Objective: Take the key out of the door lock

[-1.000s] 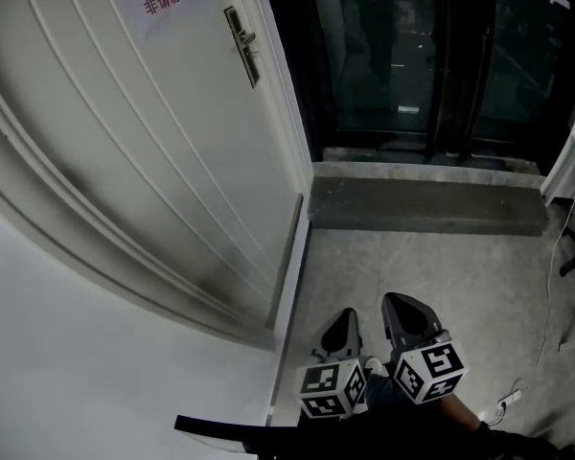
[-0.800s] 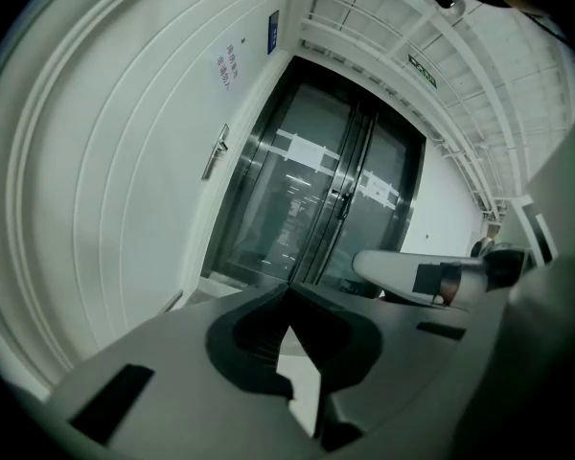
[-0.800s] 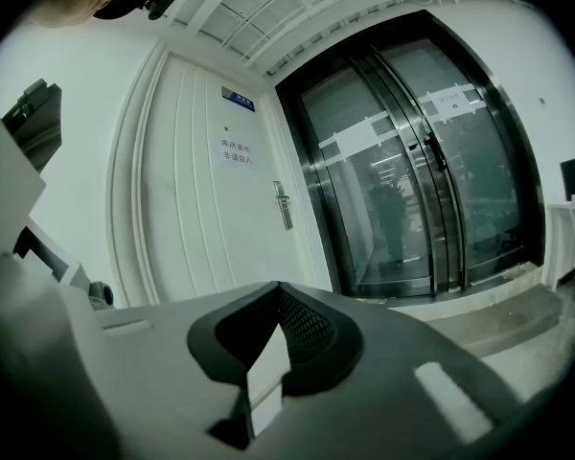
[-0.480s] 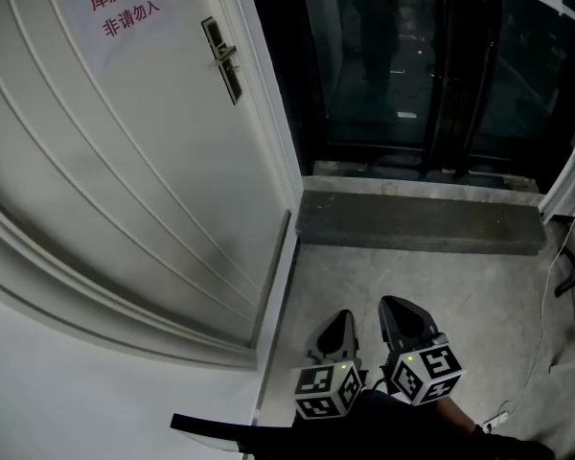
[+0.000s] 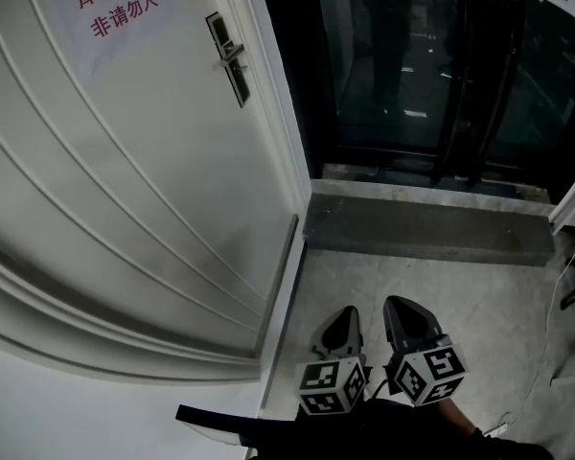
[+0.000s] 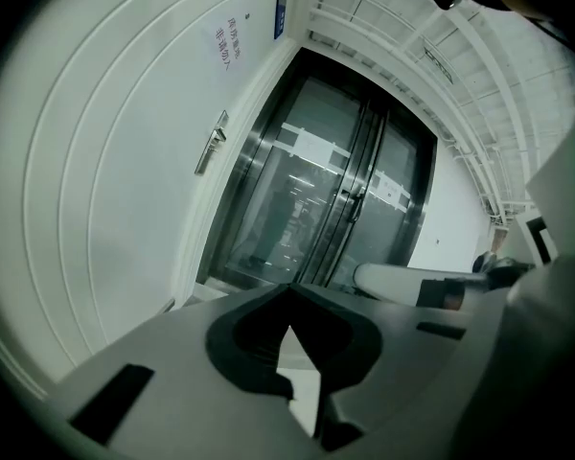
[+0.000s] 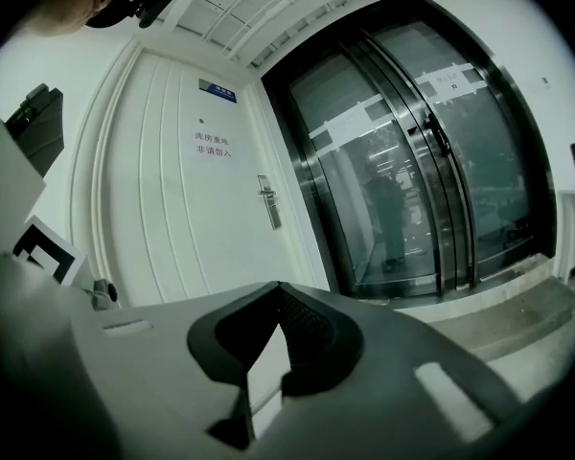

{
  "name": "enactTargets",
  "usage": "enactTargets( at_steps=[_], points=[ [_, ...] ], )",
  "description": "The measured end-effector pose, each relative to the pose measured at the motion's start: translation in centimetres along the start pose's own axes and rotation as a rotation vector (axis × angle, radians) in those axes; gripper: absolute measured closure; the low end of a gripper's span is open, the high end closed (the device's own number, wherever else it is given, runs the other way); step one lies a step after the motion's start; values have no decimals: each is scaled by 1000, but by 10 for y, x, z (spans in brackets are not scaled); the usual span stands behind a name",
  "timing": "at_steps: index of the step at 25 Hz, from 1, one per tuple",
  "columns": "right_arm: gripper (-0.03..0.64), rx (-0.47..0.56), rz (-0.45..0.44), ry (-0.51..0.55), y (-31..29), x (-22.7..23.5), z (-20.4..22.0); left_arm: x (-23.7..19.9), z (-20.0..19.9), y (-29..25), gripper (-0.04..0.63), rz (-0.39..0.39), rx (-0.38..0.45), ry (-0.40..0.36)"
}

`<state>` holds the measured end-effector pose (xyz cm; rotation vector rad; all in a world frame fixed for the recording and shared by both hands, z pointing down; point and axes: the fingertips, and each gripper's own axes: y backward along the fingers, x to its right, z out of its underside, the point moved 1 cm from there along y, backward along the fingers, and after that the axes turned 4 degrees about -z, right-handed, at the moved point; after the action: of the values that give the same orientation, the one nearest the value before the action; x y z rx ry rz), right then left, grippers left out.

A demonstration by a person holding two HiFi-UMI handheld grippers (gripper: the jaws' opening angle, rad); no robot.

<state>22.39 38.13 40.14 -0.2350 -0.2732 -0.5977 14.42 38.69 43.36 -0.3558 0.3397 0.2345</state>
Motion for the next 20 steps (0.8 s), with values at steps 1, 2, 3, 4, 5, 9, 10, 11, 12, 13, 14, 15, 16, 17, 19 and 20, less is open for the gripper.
enactTargets(
  at_steps=[1,2,3,4,5,9,10,11,12,13,14,15,16,17,19,20],
  points=[
    [615,2,0,0,-11,3,-3,-5,-7,-10,595,2,4,-3],
    [615,2,-1,2,-24,5,-5,-10,-15,-20,595,4,9,-6],
    [615,-1,-7,4,-37,6,-9,-16,-25,-30,595,5,16,-10],
    [615,-2,-18,9,-50,5,-14,-22,-35,-40,595,5,25,-14],
    [615,0,-30,17,-64,4,-19,-29,-45,-49,595,3,34,-18],
    [615,21,-51,37,-113,9,-38,-54,-69,-86,595,-2,45,-12],
    [615,23,-50,37,-124,12,-41,-60,-74,-94,595,-1,46,-8],
    [615,23,-48,37,-134,15,-44,-65,-79,-102,595,-1,46,-5],
    [615,24,-45,39,-144,17,-47,-71,-84,-110,595,-1,45,-4],
    [615,26,-42,41,-154,19,-49,-76,-89,-117,595,0,45,-5],
    [615,29,-39,42,-162,22,-52,-80,-94,-124,597,2,45,-6],
    [615,33,-37,42,-169,24,-53,-83,-98,-131,595,4,46,-8],
    [615,37,-33,41,-175,27,-55,-86,-101,-138,595,7,45,-9],
    [615,40,-26,38,-180,30,-55,-89,-102,-144,595,9,39,-9],
    [615,39,-5,27,-187,40,-55,-92,-99,-158,595,15,16,-8],
    [615,39,7,21,-190,46,-56,-91,-98,-165,595,20,4,-8]
  ],
)
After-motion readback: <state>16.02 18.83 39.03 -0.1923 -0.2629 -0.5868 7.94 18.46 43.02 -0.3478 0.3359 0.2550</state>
